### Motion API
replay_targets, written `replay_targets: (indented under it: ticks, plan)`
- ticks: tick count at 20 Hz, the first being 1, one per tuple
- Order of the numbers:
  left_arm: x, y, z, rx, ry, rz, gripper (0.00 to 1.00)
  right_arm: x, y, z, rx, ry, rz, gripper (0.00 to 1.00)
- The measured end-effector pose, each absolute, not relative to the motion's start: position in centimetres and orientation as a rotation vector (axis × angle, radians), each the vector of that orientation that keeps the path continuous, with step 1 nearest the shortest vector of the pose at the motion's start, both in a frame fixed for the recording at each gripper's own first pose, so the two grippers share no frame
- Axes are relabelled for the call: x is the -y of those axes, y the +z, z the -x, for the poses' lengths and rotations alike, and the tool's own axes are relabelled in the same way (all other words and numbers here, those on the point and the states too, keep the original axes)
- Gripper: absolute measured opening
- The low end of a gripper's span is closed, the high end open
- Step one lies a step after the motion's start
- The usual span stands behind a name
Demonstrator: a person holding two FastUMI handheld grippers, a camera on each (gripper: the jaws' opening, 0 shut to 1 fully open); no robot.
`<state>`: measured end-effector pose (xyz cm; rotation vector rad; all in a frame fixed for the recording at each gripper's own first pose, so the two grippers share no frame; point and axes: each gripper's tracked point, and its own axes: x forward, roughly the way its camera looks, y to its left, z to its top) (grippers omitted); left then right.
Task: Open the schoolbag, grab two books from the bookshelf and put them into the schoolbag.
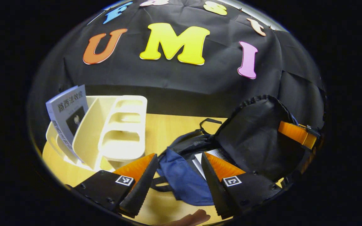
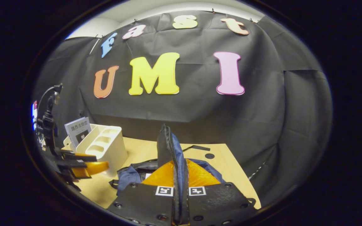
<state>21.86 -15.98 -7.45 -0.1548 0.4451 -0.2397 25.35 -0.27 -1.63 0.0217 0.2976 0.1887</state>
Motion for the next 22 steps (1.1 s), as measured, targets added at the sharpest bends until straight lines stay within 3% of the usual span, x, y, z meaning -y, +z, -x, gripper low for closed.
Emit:
replay_targets:
  ticks: [9, 15, 22]
  plan:
    - [4.8, -3.8, -22.4, -0.382, -0.09, 0.114, 0.88, -0.5, -1.7, -25.0, -0.304, 0.159, 0.008, 0.03]
    - [-2.3, 0.9, -25.5, -0.341, -0.02, 0.058, 0.95, -1.8, -1.6, -23.7, -0.295, 0.183, 0.01, 0.03]
    - [-9.5, 1.6, -30.0, -0.457, 0.046, 0.075, 0.98, -1.4, -1.9, -23.2, -0.29, 0.175, 0.008, 0.03]
